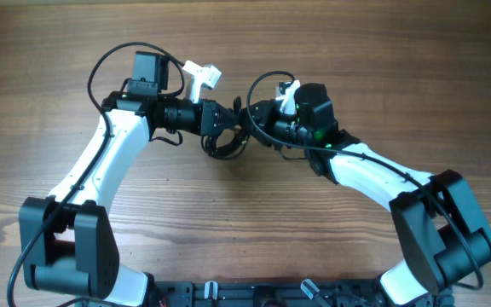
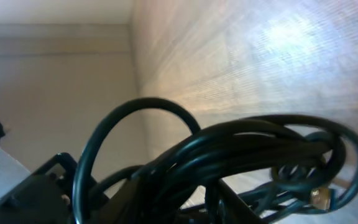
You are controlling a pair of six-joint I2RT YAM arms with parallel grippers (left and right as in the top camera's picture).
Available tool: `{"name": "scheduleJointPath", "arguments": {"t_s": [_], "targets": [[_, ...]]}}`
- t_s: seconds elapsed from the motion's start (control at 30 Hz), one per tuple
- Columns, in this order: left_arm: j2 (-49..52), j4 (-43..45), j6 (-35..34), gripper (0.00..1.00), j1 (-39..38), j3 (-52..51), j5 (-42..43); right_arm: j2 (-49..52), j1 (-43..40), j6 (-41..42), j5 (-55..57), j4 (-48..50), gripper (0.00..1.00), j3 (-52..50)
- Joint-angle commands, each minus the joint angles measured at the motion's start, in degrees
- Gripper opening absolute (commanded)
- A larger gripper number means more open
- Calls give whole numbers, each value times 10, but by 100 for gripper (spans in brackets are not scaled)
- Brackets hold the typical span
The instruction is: Untangle cables
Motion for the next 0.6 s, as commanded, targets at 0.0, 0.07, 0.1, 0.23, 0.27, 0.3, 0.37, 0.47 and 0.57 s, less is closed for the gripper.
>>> {"name": "scheduleJointPath", "arguments": {"t_s": [0.0, 0.07, 0.1, 0.23, 0.27, 0.3, 0.37, 0.47, 0.57], "targets": [[-4, -10, 62, 4, -6, 5, 42, 10, 14, -17, 15, 55, 35, 1], [-4, -10, 63, 4, -6, 5, -5, 10, 14, -77, 14, 52, 20, 1], [-4, -5, 40, 4, -6, 5, -48, 10, 14, -118, 14, 44, 4, 1], [-4, 18, -52, 4, -6, 5, -158, 10, -12, -163, 12, -5, 4, 1], [-4, 20, -71, 4, -6, 5, -188, 10, -25, -168, 4, -20, 4, 1], [-4, 20, -83, 4, -6, 5, -218, 10, -31, -168, -1, -30, 4, 1], [-4, 20, -119, 4, -6, 5, -284, 10, -42, -187, -2, -71, 4, 1], [-4, 22, -123, 4, -6, 5, -289, 10, -45, -198, 2, -113, 4, 1], [-2, 23, -123, 4, -6, 5, -288, 10, -43, -198, 2, -114, 4, 1]]}}
